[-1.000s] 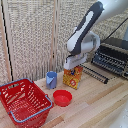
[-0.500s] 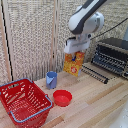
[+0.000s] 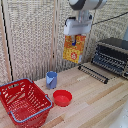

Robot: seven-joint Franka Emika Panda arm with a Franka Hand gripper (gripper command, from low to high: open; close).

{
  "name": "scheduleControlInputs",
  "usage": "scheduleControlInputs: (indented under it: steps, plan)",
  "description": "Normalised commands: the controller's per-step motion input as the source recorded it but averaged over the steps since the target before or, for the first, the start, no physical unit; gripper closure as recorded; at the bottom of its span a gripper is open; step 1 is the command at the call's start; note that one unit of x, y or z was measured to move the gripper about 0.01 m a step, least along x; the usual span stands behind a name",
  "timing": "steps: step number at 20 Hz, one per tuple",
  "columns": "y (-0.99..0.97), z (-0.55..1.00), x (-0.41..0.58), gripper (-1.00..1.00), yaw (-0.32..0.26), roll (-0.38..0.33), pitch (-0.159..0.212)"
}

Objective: Carefully direct your gripping tool toward the mac and cheese carton. Clutch the mac and cheese carton gently but firmly in your gripping tool. Slide your gripping tool, with the carton in hand, above the container. Loosen your grip, letting the carton of mac and cheese effortlessly fall into the container.

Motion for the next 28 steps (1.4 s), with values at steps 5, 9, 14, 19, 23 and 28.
scheduleControlInputs:
  steps: [5, 9, 14, 19, 23, 28]
  plan:
    - [0.79, 0.72, -0.135, 1.00, 0.000, 0.000, 0.026]
    - [0.80, 0.43, -0.019, 1.00, 0.000, 0.000, 0.091]
    - [0.82, 0.26, 0.000, 1.00, 0.000, 0.002, 0.145]
    - [0.83, 0.15, 0.000, 1.00, 0.000, 0.039, 0.174]
    - [0.70, 0.27, 0.012, 1.00, -0.018, 0.164, 0.104]
    - [0.74, 0.13, 0.069, 1.00, -0.056, 0.158, 0.052]
